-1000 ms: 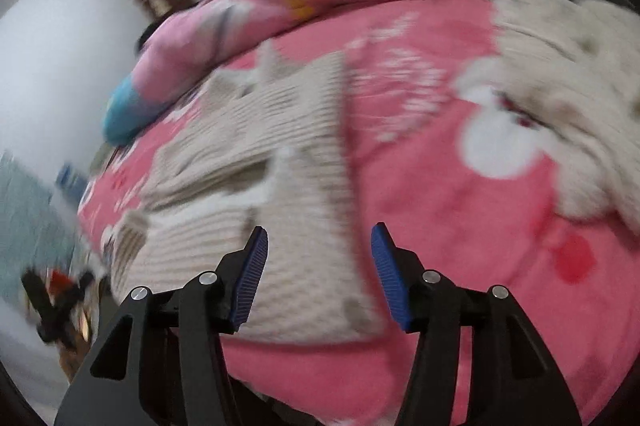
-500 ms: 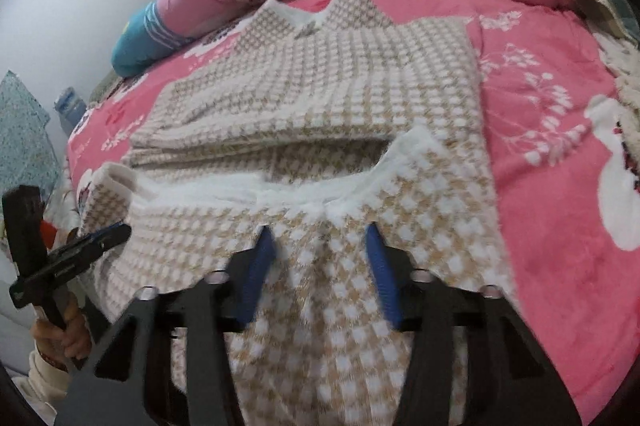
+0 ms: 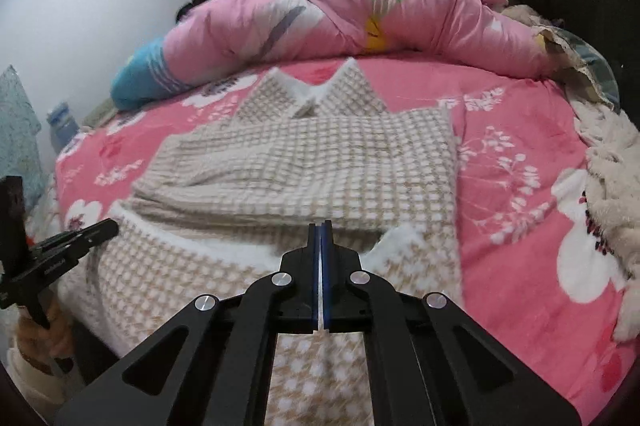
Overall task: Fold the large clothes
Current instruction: 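Press the folded hem edge flat with both tools closed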
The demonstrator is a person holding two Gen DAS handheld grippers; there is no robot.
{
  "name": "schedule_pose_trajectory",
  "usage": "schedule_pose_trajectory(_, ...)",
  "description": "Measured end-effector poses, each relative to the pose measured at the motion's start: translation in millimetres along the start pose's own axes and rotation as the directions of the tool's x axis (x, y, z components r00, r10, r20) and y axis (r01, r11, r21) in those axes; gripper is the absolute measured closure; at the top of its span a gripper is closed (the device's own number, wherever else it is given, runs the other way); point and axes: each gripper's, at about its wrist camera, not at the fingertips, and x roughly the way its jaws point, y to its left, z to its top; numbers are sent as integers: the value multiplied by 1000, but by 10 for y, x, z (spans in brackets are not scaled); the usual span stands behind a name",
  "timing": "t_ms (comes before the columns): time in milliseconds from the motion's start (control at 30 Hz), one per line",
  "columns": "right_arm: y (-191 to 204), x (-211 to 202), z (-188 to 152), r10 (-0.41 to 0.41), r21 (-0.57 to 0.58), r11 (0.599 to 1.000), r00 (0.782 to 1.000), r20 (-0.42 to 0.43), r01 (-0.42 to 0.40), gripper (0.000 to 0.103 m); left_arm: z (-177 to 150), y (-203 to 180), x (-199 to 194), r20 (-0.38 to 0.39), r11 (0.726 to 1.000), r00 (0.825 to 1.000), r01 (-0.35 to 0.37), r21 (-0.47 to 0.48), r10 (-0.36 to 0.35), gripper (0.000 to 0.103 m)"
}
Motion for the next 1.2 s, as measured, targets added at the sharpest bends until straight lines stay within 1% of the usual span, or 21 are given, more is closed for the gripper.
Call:
schedule_pose_trajectory(33, -34, 61, 10, 6, 21, 1000, 1000, -20, -5, 102, -23, 13, 54, -19, 1000, 1000, 0, -5, -1, 99)
schedule_pose_trajectory(100, -145, 205, -4, 55, 86, 995, 994, -93, -47, 101, -106, 49, 151, -62, 1000, 998, -6, -13, 6, 99)
schedule_pose_trajectory(133, -182, 229, -17, 65, 103, 993, 991, -113, -54, 98, -134, 61, 166, -70, 1000, 997, -7, -14, 6, 99)
schedule_pose_trajectory(200, -243, 255, -62, 86, 119, 991, 984, -153, -68, 76, -213, 106, 173, -94, 1000, 996, -2, -22, 0, 99)
schedule_pose_trajectory(233, -252, 250, -86, 94, 121, 990, 982, -164, -75, 53, -237, 129, 182, -103, 1000, 995, 1, -28, -4, 99)
schedule_pose_trajectory(267, -254, 261, -111, 104, 120, 989, 980, -170, -84, 50, -262, 153, 189, -110, 999, 994, 6, -37, -10, 98)
schedule_pose_trajectory(333, -226, 286, -160, 120, 104, 989, 973, -196, -101, 50, -269, 172, 202, -111, 999, 994, 11, -46, -16, 98)
schedule_pose_trajectory(433, -166, 470, -196, 73, 70, 996, 965, -253, -57, 50, -260, 171, 230, -113, 999, 994, 7, -50, -13, 98)
schedule_pose_trajectory(533, -103, 595, -211, 70, 38, 997, 956, -284, -61, 50, -266, 178, 232, -114, 999, 993, 3, -51, -9, 98)
schedule_pose_trajectory(600, -13, 631, -241, 43, -25, 998, 952, -305, -53, 58, -268, 177, 233, -114, 999, 993, 0, -47, -6, 98)
schedule_pose_trajectory(633, 24, 638, -266, 50, -39, 997, 948, -315, -66, 70, -270, 170, 238, -112, 999, 994, -3, -45, -2, 98)
schedule_pose_trajectory(667, 54, 644, -287, 62, -44, 996, 944, -325, -81, 76, -270, 161, 239, -110, 999, 994, -6, -41, 2, 98)
schedule_pose_trajectory(700, 100, 636, -311, 44, -71, 995, 946, -321, -70, 79, -276, 142, 240, -106, 999, 994, -14, -32, 10, 98)
schedule_pose_trajectory(767, 180, 591, -336, 15, -120, 991, 953, -303, -54, 96, -276, 111, 232, -97, 1000, 995, -26, -16, 24, 99)
schedule_pose_trajectory(867, 180, 452, -276, 5, -105, 994, 968, -250, -33, 98, -201, 72, 124, -60, 1000, 998, -17, -1, 17, 99)
schedule_pose_trajectory(967, 197, 150, -118, 6, -95, 995, 991, -130, -18, 99, -33, 30, -68, 17, 1000, 1000, -4, 15, 4, 99)
schedule_pose_trajectory(1033, 220, 8, -7, 8, -88, 996, 998, -66, -14, 99, 60, -6, -112, 50, 999, 999, -12, 30, 11, 99)
schedule_pose_trajectory(1100, 238, 41, 48, -10, -92, 996, 999, -38, 7, 99, 75, -26, -22, 40, 998, 998, -44, 46, 42, 99)
schedule_pose_trajectory(1167, 232, 255, 16, -34, -98, 995, 997, -64, 27, 99, 11, -5, 165, -7, 996, 997, -71, 51, 72, 99)
schedule_pose_trajectory(1200, 211, 445, -49, -56, -101, 994, 994, -98, 46, 99, -57, 41, 310, -53, 996, 995, -80, 44, 82, 98)
